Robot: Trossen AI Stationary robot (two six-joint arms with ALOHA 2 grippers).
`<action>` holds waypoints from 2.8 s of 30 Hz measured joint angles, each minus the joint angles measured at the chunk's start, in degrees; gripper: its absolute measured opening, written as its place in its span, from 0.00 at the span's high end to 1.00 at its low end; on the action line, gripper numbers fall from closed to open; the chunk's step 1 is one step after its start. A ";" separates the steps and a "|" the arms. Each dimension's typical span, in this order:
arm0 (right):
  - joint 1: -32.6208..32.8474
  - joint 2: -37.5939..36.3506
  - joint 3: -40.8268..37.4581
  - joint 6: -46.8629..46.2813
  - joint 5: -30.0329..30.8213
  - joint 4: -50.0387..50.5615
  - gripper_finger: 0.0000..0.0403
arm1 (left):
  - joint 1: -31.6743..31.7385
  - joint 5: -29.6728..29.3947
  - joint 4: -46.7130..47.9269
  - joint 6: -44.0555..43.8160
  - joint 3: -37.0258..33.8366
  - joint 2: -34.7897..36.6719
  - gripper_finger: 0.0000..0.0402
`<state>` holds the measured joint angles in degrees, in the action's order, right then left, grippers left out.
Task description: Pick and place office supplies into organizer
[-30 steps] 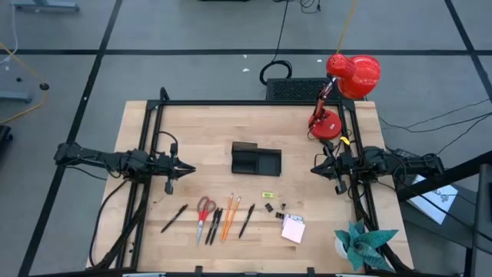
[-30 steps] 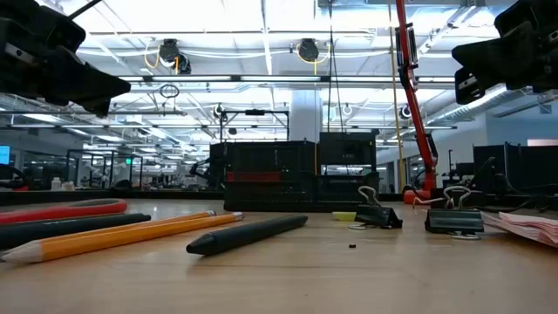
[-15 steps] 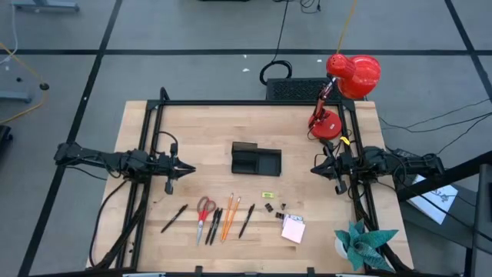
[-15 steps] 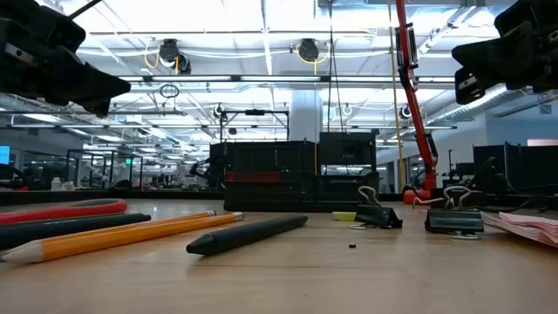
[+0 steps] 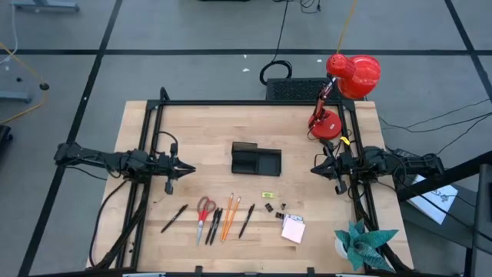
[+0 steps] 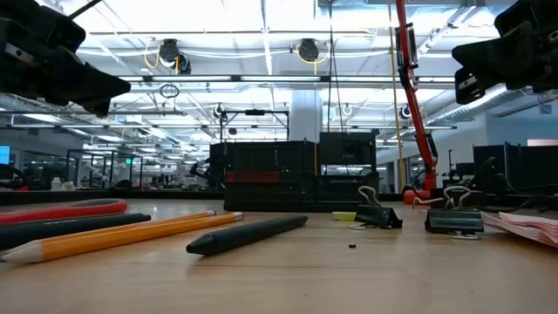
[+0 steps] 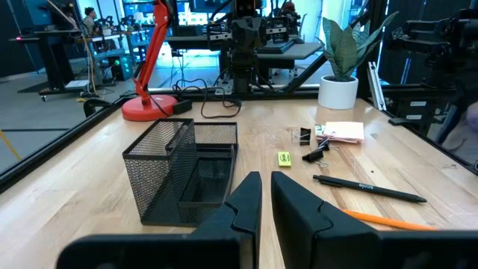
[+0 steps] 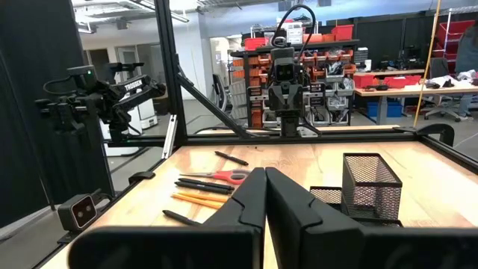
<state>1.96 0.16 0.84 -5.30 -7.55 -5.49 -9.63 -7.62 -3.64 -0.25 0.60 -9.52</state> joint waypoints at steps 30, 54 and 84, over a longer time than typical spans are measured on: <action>0.01 0.00 -0.02 0.00 0.00 0.00 0.99 | 0.00 0.00 0.00 0.00 0.02 0.00 0.91; 0.00 0.00 -0.01 0.00 0.00 0.00 0.99 | 0.00 -0.02 0.00 0.00 0.02 0.00 0.91; 0.02 1.94 0.00 6.30 2.88 -0.75 0.99 | 0.02 -1.99 -9.36 19.00 0.00 0.00 0.91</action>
<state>1.98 2.10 0.84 0.99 -4.67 -6.24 -9.61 -9.61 -12.99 18.75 0.60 -9.52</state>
